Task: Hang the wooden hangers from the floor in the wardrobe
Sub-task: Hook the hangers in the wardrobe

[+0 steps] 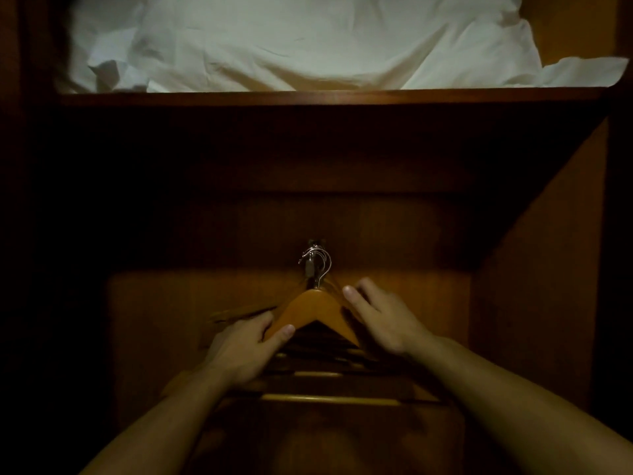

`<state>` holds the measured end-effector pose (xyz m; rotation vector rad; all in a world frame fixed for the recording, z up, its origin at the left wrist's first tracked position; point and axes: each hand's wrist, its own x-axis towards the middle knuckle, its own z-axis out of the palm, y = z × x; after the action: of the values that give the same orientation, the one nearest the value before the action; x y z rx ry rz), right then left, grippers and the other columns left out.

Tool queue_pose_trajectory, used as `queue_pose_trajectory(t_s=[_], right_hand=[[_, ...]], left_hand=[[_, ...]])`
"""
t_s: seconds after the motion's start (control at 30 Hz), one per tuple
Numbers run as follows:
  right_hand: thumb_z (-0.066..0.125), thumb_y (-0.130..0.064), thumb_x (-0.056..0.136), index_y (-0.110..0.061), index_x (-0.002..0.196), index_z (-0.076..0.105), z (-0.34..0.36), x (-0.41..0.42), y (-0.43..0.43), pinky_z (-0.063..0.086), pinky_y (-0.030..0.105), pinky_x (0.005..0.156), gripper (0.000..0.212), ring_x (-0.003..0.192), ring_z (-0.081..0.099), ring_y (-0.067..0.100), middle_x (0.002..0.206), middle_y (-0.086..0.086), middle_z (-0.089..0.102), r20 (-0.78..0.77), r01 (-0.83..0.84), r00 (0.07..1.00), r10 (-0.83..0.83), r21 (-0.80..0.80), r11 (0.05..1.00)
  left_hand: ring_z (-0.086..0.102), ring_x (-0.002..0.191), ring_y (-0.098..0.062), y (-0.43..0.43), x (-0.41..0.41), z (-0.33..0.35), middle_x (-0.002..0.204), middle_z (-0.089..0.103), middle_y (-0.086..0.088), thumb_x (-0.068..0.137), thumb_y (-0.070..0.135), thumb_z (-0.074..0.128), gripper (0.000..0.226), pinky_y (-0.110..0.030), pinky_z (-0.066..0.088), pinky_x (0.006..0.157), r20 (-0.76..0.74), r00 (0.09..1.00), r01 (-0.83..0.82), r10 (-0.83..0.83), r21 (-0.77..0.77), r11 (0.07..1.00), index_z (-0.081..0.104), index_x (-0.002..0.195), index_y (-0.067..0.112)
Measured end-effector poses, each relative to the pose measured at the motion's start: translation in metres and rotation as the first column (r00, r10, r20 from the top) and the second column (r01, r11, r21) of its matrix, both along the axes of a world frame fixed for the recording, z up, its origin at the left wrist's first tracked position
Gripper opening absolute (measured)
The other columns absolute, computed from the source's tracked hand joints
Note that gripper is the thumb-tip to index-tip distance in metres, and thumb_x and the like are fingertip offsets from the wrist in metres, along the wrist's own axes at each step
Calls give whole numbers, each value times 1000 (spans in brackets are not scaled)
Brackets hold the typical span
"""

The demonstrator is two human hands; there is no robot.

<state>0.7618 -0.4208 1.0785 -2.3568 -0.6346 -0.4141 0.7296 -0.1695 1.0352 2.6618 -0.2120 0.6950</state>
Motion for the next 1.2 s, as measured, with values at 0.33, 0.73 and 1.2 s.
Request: queue_pose_trajectory(t_s=[0.33, 0.73, 1.2], right_hand=[[35, -49, 104, -26, 101, 45, -5, 5, 1, 48, 36, 67, 25, 74, 58, 17, 87, 1, 61, 29, 29, 999, -25, -136, 990], [39, -53, 101, -28, 111, 50, -19, 30, 31, 44, 30, 66, 30, 81, 61, 15, 93, -2, 62, -11, 26, 1000, -27, -113, 993], [58, -60, 90, -19, 87, 61, -20, 30, 32, 56, 33, 68, 41, 79, 65, 16, 84, 0, 67, 11, 239, 971, -239, -23, 971]], left_hand=[[53, 68, -10, -19, 7, 6, 75, 56, 5, 99, 60, 30, 38, -28, 33, 57, 24, 999, -32, 32, -14, 999, 46, 82, 29], [59, 79, -11, 5, 29, -10, 88, 61, 6, 100, 57, 33, 37, -36, 50, 74, -33, 997, -70, 67, -100, 992, 54, 92, 28], [53, 89, -15, 1, 39, -12, 102, 52, 2, 93, 60, 49, 35, -31, 44, 72, 80, 976, -189, 204, -167, 968, 49, 100, 26]])
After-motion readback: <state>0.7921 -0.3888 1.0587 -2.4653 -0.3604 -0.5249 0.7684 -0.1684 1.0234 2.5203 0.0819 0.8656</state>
